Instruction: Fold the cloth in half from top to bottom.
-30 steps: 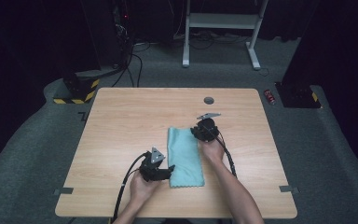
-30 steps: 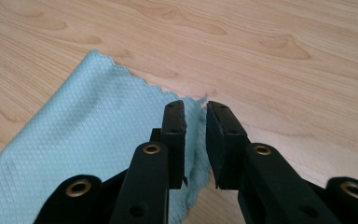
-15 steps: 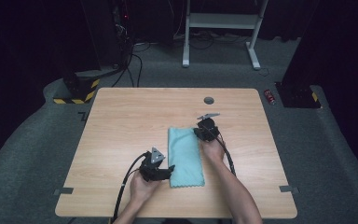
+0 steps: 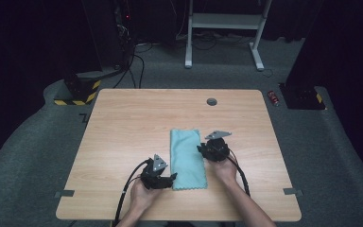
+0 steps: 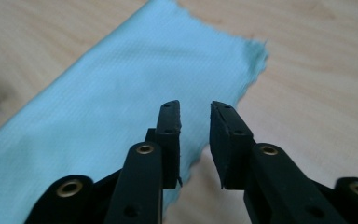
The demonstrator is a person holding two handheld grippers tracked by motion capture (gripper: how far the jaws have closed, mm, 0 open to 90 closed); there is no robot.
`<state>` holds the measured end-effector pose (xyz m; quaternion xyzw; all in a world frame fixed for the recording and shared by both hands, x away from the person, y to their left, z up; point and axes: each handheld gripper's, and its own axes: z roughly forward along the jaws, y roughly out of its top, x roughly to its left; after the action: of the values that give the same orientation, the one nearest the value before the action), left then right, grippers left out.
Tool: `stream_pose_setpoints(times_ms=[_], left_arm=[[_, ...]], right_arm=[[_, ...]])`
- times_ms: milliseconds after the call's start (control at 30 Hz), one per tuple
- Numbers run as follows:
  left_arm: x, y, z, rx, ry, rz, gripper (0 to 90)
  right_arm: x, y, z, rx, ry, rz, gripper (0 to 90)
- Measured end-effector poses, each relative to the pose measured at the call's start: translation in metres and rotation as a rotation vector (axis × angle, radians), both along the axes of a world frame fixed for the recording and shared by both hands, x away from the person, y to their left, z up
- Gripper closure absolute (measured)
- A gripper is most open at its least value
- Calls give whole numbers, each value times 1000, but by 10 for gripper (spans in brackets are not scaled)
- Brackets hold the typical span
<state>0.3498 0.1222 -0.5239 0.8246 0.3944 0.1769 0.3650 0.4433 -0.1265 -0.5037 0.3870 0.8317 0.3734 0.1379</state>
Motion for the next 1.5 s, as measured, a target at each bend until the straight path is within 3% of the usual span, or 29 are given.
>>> stream_pose_setpoints(times_ms=[167,300,433,967,1100,1133,1300,1400,1500], left_arm=[[-5,-2,2,9,20,2,334],[-14,-7,4,33,12,-20,340],[-12,-6,4,20,34,-18,338],[-14,9,4,38,28,-36,344],[-14,11,4,21,41,-43,344],[-15,11,5,40,37,-46,346],[-15,16,6,42,45,-30,363],[-5,19,6,-27,84,-2,359],[4,21,9,-45,84,15,357]], right_arm=[[-28,-9,-9,-5,0,26,674],[-50,-12,-10,10,11,73,661],[-63,-8,-15,-44,-8,93,651],[-73,-2,-16,-57,-25,92,650],[-75,-1,-15,-66,-27,97,649],[-75,-1,-15,-66,-24,98,648],[-69,-6,-12,-30,-13,80,647],[-59,-12,-6,-1,-22,49,648],[-51,-14,-3,8,-9,35,646]])
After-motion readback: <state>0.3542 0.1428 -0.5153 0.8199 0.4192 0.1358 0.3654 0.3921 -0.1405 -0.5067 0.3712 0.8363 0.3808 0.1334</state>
